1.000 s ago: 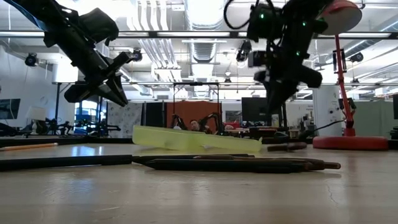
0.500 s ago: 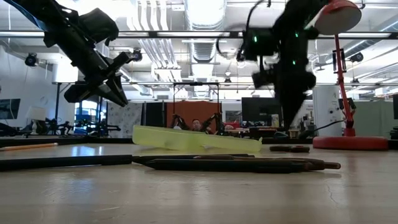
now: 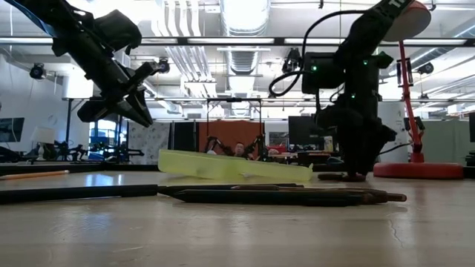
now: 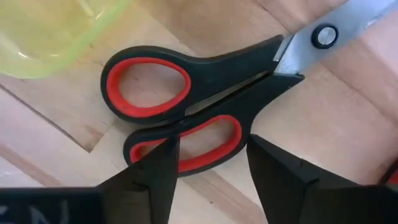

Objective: Pick & place school supplies into a supply box
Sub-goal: Put the scissors into the supply box

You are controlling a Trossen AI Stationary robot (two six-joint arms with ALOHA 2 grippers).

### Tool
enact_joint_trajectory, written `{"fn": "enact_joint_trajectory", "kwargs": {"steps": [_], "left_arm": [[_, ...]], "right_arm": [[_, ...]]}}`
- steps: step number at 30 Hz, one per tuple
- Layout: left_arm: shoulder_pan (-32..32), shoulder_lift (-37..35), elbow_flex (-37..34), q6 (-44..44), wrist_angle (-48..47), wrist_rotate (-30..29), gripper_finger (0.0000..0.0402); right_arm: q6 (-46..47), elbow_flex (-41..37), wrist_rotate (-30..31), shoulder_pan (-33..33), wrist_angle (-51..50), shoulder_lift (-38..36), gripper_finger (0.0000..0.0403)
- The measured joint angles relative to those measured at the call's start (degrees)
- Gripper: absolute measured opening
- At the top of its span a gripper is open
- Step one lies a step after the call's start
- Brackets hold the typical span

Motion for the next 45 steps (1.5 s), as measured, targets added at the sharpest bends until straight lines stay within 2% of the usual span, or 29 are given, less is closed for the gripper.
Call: {"fn": "enact_joint_trajectory", "kwargs": {"steps": [4,10,15,19,21,24,26,30,33,35,39,42,45], "left_arm": [[0.00,0.00,-0.07,0.02,-0.02,0.00,0.0022],[0.00,-0.02,-0.11,0.04,-0.02,-0.02,0.0022],[0.00,-0.02,-0.11,0.02,-0.01,-0.02,0.0022],[0.00,-0.02,-0.11,0.02,0.00,-0.02,0.0022],[0.00,-0.02,-0.11,0.02,0.02,-0.02,0.0022],[0.00,-0.02,-0.11,0.14,0.00,-0.02,0.0022],[0.00,-0.02,-0.11,1.61,0.00,-0.16,0.0022],[0.00,-2.38,0.25,2.36,-2.76,-1.76,0.0022],[0.00,-5.64,1.05,1.88,-6.77,-2.07,0.0022],[0.00,-8.06,1.14,1.33,-9.17,-2.05,0.0022],[0.00,-11.85,0.47,-1.93,-13.32,-2.31,0.0022],[0.04,-12.61,-0.62,-3.60,-15.29,-4.02,0.0022],[0.07,-12.05,-2.06,-4.77,-15.08,-4.43,0.0022]], "right_arm": [[-0.16,0.36,7.74,0.36,-0.84,3.22,0.0126],[-4.20,0.39,14.86,0.31,-0.83,2.82,0.0024],[-3.23,0.07,19.95,0.47,-4.59,-2.61,0.0015],[2.93,1.41,23.49,0.89,-6.99,-12.33,0.0013],[5.14,1.40,22.78,1.09,-8.13,-16.54,0.0013],[7.22,2.86,20.53,0.51,-2.08,-21.84,0.0012],[8.25,3.74,15.66,-0.83,3.61,-23.01,0.0012],[9.91,5.60,5.96,-2.66,15.70,-17.53,0.0012],[8.32,11.63,0.94,-2.93,19.49,-9.64,0.0012],[6.01,16.39,-1.94,-2.58,19.16,-3.54,0.0012],[2.31,28.11,-3.46,-2.02,19.96,7.12,0.0012],[2.13,36.35,-8.95,-2.71,20.38,14.71,0.0018],[2.52,43.29,-9.67,-2.69,16.93,22.29,0.0037]]}}
